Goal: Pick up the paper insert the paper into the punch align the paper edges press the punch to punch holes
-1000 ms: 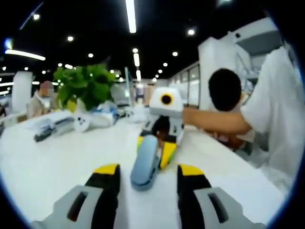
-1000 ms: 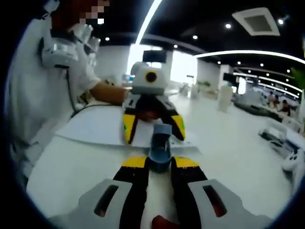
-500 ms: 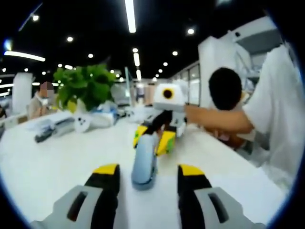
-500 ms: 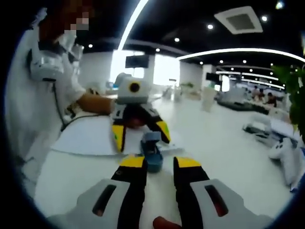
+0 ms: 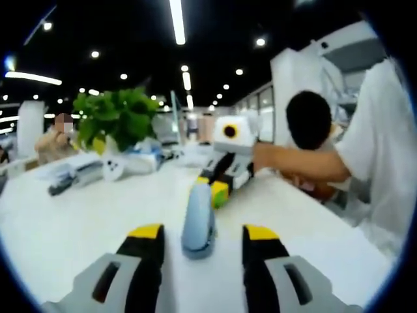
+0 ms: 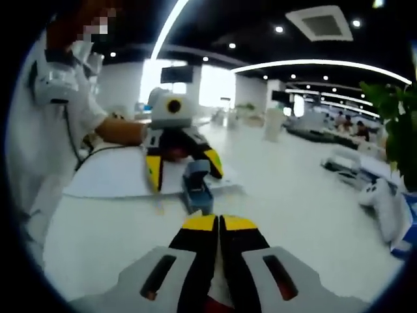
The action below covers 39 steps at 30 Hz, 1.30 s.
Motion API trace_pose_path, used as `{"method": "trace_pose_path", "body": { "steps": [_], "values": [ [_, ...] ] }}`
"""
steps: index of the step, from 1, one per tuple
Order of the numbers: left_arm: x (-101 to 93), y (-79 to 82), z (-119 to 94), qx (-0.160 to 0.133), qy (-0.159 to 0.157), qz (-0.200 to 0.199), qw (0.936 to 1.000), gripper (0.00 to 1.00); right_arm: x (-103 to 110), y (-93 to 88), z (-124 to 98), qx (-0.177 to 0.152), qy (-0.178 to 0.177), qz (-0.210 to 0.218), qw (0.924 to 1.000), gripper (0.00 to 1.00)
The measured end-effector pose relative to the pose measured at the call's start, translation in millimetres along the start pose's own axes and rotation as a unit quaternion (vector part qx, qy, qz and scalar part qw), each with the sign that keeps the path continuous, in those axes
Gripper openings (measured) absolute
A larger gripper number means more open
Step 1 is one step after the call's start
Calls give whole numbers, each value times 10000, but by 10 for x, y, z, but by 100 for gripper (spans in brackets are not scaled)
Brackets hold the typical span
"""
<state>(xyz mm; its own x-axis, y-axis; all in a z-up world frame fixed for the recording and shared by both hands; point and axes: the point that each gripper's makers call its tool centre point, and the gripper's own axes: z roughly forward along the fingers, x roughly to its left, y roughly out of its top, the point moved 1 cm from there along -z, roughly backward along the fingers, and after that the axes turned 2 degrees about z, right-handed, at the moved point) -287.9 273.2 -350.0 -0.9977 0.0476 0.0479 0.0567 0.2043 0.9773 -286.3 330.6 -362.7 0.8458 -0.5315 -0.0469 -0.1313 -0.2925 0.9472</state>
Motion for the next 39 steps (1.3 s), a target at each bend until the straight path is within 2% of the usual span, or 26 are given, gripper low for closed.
{"method": "trace_pose_path", "body": {
  "steps": [2,10,14,17,19,24,29,35,39],
  "values": [
    [9,-28,15,64,30,70,10000,47,39,12,33,-16,104,-17,9999,6],
    [-7,-69,46,181,4,205,9996,46,25,-15,60,18,86,25,10000,8],
    [33,-2,2,33,27,-16,10000,47,-58,-74,11,106,-69,145,9998,10],
    [1,47,0,-36,-29,-39,10000,47,-51,-51,-29,14,-121,210,9997,11],
    [-11,51,7,89,-21,153,9998,48,-59,-47,-35,-11,-168,293,9994,12],
    [-39,123,51,184,-131,287,9993,48,-30,-44,-47,-46,-195,340,9992,13],
    [59,48,141,256,-187,201,9993,42,2,-73,-21,40,-232,341,9991,12],
    [38,-22,192,196,-300,170,9992,40,53,-32,38,-25,-117,185,9998,7],
    [19,-1,186,116,-319,179,9993,40,66,-35,63,-19,-53,173,9998,6]
  ]
}}
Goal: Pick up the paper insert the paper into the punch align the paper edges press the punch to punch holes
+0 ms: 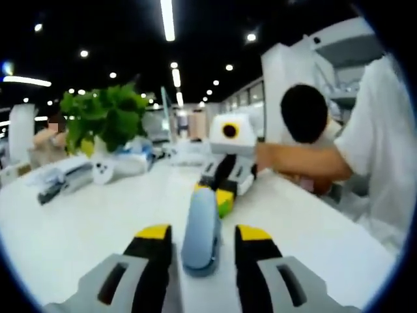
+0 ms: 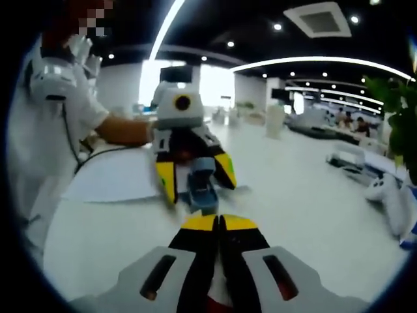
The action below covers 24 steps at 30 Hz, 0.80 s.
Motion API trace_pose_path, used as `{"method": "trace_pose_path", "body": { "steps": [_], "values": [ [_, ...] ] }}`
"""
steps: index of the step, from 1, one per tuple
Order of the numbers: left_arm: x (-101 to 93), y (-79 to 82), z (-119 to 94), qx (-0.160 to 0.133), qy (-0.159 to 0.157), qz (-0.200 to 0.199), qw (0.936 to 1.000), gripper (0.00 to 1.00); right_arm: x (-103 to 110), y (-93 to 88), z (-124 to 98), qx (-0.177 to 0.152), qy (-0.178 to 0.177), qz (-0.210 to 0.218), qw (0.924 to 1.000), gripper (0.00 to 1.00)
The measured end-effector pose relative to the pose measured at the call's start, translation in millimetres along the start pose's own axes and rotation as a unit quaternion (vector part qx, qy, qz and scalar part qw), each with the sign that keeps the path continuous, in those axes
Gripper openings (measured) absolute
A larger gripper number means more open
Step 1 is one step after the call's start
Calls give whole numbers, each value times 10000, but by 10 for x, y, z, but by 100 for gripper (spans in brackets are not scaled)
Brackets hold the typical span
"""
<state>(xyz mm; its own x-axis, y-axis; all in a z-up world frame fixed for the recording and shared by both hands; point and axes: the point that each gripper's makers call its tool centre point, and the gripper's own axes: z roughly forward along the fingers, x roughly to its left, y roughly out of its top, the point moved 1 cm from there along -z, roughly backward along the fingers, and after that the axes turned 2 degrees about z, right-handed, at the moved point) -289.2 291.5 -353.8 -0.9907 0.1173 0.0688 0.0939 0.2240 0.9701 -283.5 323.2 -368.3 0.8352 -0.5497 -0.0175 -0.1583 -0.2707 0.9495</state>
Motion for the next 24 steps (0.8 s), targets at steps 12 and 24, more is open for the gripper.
{"method": "trace_pose_path", "body": {
  "steps": [12,24],
  "values": [
    [-5,-52,21,97,-4,107,9999,35,-21,-20,19,34,2,23,10000,6],
    [13,-35,18,26,-9,95,10000,25,-33,-25,25,35,3,68,10000,6]
  ]
}}
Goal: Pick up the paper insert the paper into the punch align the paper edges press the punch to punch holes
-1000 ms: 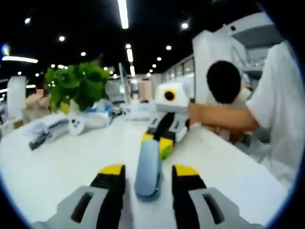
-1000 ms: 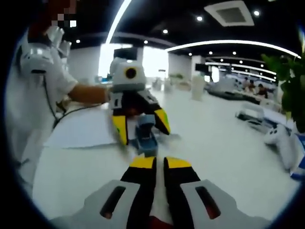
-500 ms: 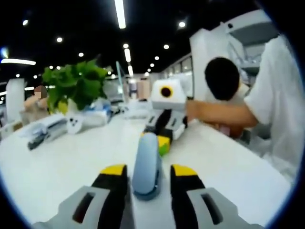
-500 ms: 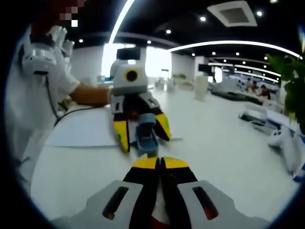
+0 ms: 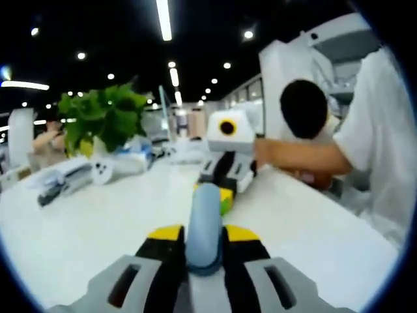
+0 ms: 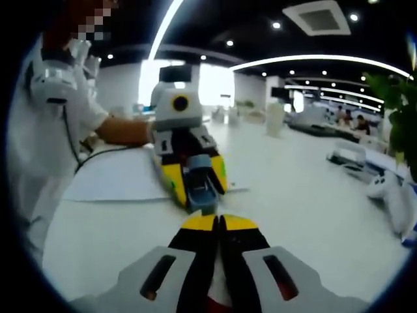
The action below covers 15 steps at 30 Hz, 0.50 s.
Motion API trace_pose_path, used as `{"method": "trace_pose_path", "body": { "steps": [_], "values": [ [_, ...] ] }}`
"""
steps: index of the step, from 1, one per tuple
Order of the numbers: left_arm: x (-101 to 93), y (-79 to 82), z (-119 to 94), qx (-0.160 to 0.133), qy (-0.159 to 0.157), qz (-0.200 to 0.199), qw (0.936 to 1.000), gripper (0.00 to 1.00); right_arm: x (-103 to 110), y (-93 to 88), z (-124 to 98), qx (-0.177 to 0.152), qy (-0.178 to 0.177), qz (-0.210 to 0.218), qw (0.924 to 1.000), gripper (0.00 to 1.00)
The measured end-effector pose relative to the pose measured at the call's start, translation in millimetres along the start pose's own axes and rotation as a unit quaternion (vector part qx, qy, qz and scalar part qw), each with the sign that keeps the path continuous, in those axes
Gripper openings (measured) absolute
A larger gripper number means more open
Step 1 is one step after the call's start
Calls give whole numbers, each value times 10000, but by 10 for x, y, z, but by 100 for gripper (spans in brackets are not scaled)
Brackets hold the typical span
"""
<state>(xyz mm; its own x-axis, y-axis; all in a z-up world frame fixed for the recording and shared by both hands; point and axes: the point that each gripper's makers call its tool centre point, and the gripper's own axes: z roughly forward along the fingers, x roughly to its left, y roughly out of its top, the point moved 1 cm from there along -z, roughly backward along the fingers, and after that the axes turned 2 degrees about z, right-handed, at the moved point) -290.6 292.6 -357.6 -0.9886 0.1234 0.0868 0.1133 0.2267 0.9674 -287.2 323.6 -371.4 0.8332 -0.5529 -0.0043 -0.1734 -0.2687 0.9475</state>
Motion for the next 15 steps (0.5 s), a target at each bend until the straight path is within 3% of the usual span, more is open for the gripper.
{"method": "trace_pose_path", "body": {
  "steps": [8,11,13,15],
  "values": [
    [2,-2,1,-8,-24,-26,10000,24,6,-1,7,3,-3,7,10000,5],
    [-1,-2,1,-11,-26,-31,10000,24,-19,7,-18,22,-99,22,9999,9],
    [-3,-1,1,-13,-26,-31,10000,24,-26,58,-70,-48,-230,145,9996,9],
    [-5,-1,0,-13,-26,-33,10000,24,36,259,-140,-389,-372,354,9979,9]
  ]
}}
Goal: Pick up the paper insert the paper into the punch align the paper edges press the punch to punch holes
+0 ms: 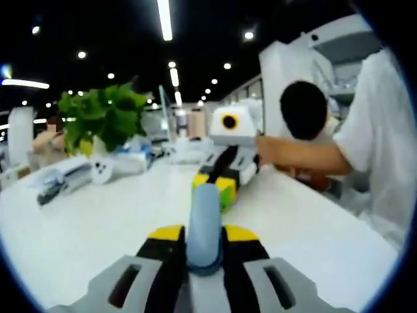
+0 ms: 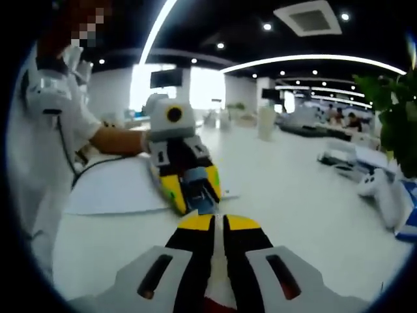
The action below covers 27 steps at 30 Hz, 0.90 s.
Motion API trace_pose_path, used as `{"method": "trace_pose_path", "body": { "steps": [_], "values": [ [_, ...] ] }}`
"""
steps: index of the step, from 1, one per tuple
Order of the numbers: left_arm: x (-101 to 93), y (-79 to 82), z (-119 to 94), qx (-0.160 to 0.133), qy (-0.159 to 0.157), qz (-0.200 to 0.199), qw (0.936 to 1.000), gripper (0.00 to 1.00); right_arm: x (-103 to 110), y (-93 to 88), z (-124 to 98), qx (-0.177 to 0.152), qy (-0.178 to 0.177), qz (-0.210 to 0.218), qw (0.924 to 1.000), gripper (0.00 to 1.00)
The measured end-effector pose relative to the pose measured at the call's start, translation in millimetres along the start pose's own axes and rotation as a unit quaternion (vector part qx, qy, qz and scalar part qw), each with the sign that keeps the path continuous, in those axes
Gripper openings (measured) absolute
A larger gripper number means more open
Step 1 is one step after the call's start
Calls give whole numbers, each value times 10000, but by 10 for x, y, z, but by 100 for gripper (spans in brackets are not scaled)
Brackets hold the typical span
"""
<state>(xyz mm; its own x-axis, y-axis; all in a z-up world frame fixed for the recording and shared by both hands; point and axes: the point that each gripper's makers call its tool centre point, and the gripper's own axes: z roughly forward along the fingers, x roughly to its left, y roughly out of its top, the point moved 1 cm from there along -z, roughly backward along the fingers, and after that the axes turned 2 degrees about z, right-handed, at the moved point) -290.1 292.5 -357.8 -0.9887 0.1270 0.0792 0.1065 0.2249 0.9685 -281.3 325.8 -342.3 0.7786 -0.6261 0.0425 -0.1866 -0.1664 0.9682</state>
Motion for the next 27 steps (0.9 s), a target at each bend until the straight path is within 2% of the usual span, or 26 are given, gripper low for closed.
{"method": "trace_pose_path", "body": {
  "steps": [2,5,6,7,9,10,12,13,15,18,20,24,27],
  "values": [
    [-2,0,-1,-1,-1,2,10000,24,78,188,-37,-204,-152,-66,9997,7],
    [-4,0,-2,0,1,2,10000,24,141,496,-44,-557,-573,-220,9966,7],
    [-6,1,-2,0,0,3,10000,24,144,593,-35,-730,-760,-127,9944,7],
    [-6,1,-1,-1,0,3,10000,24,151,667,-10,-853,-1003,210,9911,7],
    [-8,2,-2,0,2,2,10000,24,168,719,35,-917,-1163,372,9883,5],
    [-9,3,-1,-1,3,6,10000,24,160,776,63,-1102,-1415,670,9815,5],
    [-11,5,0,0,5,4,10000,24,130,830,102,-1373,-1715,750,9727,5],
    [-11,6,0,0,6,6,10000,24,84,805,105,-1366,-1940,691,9690,5],
    [-13,8,1,0,9,4,10000,24,8,731,122,-1305,-2364,893,9587,5],
    [-16,11,1,0,11,3,10000,24,14,639,203,-1263,-2574,1349,9485,5],
    [-17,12,1,-1,11,4,10000,24,57,615,264,-1195,-2594,1305,9494,5],
    [-18,14,2,0,6,-2,10000,24,49,474,316,-707,-3035,763,9471,5],
    [-20,15,1,-2,3,-3,10000,24,63,452,302,-691,-3167,611,9440,4]
  ]
}}
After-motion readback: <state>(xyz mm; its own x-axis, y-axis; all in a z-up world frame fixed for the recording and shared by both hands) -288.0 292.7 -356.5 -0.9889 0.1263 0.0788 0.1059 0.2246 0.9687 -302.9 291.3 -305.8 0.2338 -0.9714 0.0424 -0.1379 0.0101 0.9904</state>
